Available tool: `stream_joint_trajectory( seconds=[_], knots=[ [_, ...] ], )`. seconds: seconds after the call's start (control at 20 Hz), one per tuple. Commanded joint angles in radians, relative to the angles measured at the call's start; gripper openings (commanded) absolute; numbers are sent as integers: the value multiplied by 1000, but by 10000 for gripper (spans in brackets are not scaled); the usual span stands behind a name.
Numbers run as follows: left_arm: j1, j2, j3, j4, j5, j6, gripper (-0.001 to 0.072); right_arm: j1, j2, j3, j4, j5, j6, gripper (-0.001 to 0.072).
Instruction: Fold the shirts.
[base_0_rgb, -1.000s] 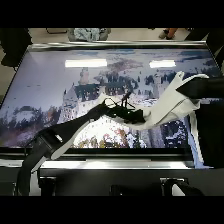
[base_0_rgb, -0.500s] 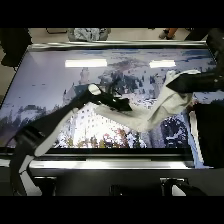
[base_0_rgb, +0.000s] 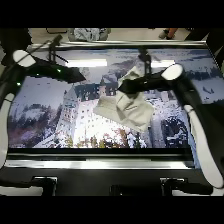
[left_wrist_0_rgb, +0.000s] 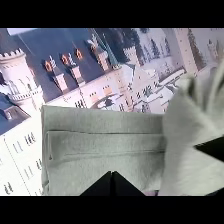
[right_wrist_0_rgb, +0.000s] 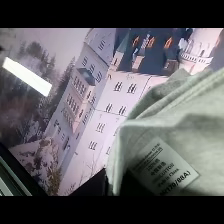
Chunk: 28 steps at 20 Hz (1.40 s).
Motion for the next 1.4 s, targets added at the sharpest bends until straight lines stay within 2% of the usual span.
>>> stream_joint_trajectory(
  seconds=[0.0, 0.05, 0.1, 0.15, 0.25, 0.4, 0.5, 0.6, 0.65, 0.7, 0.75, 0.85, 0.95, 1.15, 1.3, 1.35],
  knots=[
    [28, 81, 0, 20, -8, 3, 27, 103, -175, 1, 145, -137, 8, 47],
    [22, 87, 0, 20, -8, 3, 27, 118, -210, 1, 179, -156, 7, 163],
    [15, 87, 0, 20, -8, 3, 27, 121, -237, 1, 211, -175, -2, 522],
    [9, 87, -2, 21, -8, 3, 27, 118, -243, 1, 227, -182, -45, 709],
    [4, 87, -2, 24, -9, 10, 28, 75, -214, 1, 201, -177, -100, 704],
    [6, 87, -2, 27, -24, 30, 27, -58, -117, 1, 3, -96, -84, 701],
    [11, 87, -2, 48, -24, 30, 28, -179, -44, 1, -235, 55, -11, 701],
    [14, 87, -2, 84, -24, 29, 28, -288, -7, -5, -489, 307, 55, 666],
    [14, 87, -2, 98, -24, 29, 28, -323, 0, -34, -558, 399, 50, 665],
    [14, 87, -2, 101, -26, 29, 28, -344, 10, -104, -567, 440, 23, 665],
    [14, 87, -2, 101, -27, 29, 28, -347, 20, -185, -535, 414, 21, 671],
    [14, 87, -2, 101, -30, 27, 28, -342, 25, -342, -358, 247, 2, 689],
    [14, 87, -2, 101, -43, 25, 28, -323, 25, -442, -138, 76, -71, 696],
    [14, 87, -2, 101, -60, 25, 28, -241, -19, -467, -72, -32, -52, 687],
    [14, 87, -2, 101, -60, 25, 28, -203, -34, -464, 19, -72, -56, 373],
    [14, 87, -2, 101, -60, 25, 28, -210, -32, -455, 39, -59, -63, 215]
  ],
)
